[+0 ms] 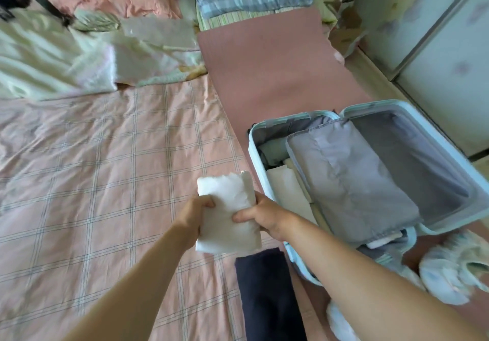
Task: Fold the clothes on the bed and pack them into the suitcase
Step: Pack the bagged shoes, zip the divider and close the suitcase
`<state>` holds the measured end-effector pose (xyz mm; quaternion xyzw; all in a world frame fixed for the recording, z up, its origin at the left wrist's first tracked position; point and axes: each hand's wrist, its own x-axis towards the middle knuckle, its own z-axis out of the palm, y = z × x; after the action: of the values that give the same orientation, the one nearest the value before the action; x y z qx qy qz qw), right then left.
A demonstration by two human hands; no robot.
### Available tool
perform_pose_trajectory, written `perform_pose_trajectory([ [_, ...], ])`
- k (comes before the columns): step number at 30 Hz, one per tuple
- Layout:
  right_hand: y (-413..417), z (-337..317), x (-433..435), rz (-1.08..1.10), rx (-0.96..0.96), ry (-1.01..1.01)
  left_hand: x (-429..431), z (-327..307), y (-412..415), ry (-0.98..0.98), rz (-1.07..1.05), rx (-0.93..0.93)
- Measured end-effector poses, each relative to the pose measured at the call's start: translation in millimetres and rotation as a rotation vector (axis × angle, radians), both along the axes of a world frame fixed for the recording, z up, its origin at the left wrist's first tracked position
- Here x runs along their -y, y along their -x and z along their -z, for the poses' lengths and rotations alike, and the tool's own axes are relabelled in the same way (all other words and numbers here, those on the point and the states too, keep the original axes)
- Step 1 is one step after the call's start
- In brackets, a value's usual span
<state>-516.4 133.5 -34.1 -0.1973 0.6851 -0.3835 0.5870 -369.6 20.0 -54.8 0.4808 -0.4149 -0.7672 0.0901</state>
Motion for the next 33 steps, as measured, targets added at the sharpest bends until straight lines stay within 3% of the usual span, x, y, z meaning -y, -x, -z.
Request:
perform_pose_trajectory([
  [7, 137.3, -38.7, -56.1, 0.261, 0.047, 0.145, -36.3, -69.8, 156.3, 0.175, 0.211, -0.002],
  [14, 323.7, -30.2, -115.5, 0.68, -0.285, 0.143, -104.7, -56.4, 376.6, 0.239, 0.243, -0.016],
  [18, 437.2, -3.7, -144.4, 0.661, -0.401, 0.062, -131.9, -32.4, 492.0, 0.289, 0.336, 0.004],
  [24, 535.8, 51.5, -144.3, 0.524, -0.537, -0.013, -132.4, 12.0, 581.2, 0.819, 0.623, 0.402],
  [30, 550.7, 98.5, -114.6, 0.309, -0.505, -0.035, -105.0, 50.7, 590.2, 1.4, 0.859, 0.817],
  [31, 549.4, 108.7, -111.0, 0.253, -0.506, -0.064, -105.1, 55.0, 586.9, 1.52, 0.814, 0.844],
  [33, 544.3, 120.9, -105.6, 0.199, -0.547, -0.083, -105.6, 64.9, 585.5, 1.77, 0.728, 0.689],
])
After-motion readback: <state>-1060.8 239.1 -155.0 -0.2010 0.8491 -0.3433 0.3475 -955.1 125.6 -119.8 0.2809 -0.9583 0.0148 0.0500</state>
